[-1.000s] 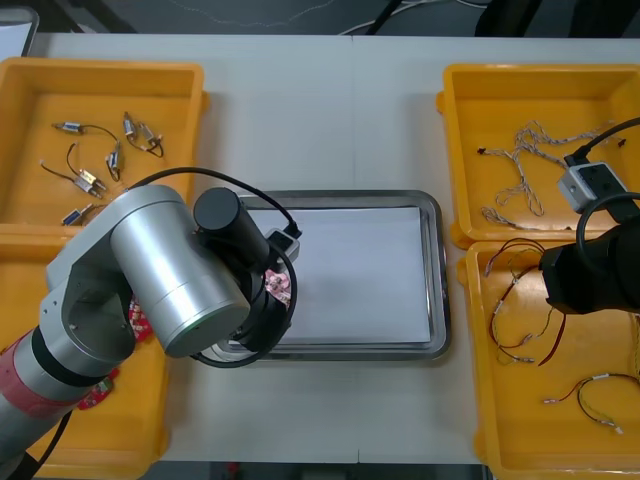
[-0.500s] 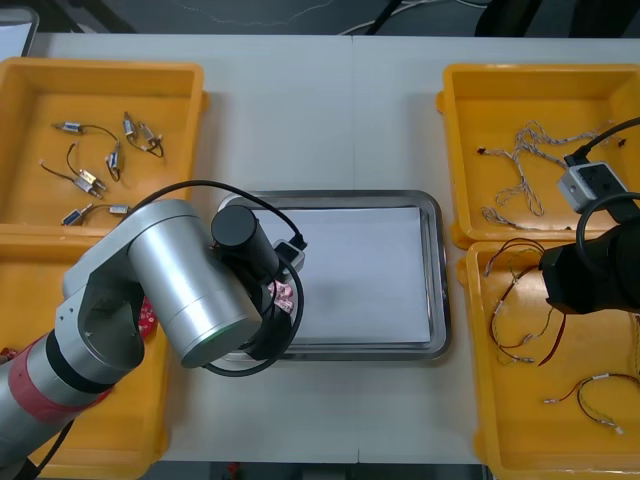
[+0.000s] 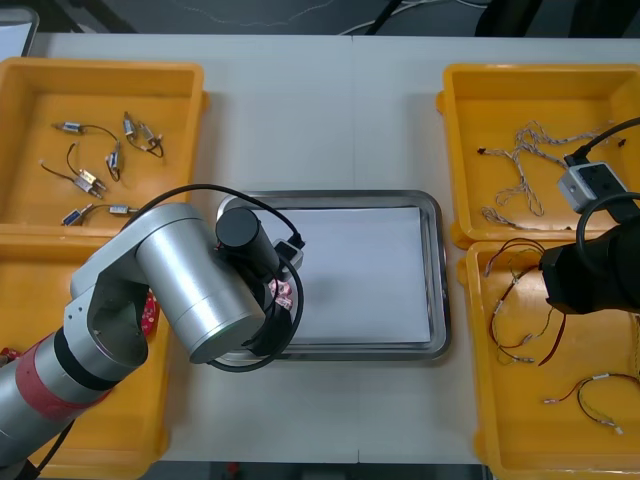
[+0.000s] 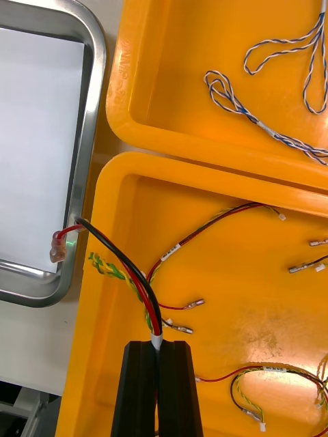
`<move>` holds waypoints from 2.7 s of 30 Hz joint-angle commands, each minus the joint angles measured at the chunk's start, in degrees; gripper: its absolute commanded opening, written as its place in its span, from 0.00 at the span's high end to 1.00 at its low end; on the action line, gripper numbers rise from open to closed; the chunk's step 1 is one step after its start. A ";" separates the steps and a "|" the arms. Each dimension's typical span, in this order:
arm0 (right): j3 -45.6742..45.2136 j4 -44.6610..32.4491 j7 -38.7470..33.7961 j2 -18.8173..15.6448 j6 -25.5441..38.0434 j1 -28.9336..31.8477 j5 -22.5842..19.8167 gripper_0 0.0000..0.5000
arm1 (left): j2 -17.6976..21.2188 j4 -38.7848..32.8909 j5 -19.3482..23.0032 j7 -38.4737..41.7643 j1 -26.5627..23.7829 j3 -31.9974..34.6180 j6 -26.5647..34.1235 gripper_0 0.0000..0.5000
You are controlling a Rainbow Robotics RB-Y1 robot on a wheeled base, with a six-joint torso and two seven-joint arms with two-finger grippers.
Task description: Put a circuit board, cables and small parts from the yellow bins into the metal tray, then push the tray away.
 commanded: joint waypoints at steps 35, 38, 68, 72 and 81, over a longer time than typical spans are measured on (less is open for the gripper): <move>0.52 -1.76 2.56 -1.84 0.19 -1.16 0.45 1.00 | 3.40 -9.07 12.48 5.45 -2.57 15.20 3.17 0.00; 0.52 -1.76 2.56 -1.84 0.19 -1.16 0.45 1.00 | 4.28 -10.30 13.71 5.45 -2.57 17.31 4.14 0.00; 26.72 6.15 3.70 -5.09 -3.29 -19.79 -0.78 1.00 | 15.09 1.39 18.37 -9.85 -2.75 47.02 8.71 0.00; 33.66 7.82 3.97 -5.01 -5.75 -23.66 0.45 1.00 | 16.05 4.38 18.11 -13.19 -2.75 48.07 6.25 0.00; 44.21 13.18 5.20 -2.63 -9.26 -31.04 0.98 1.00 | 16.85 9.65 16.61 -18.46 -3.98 48.69 2.55 0.00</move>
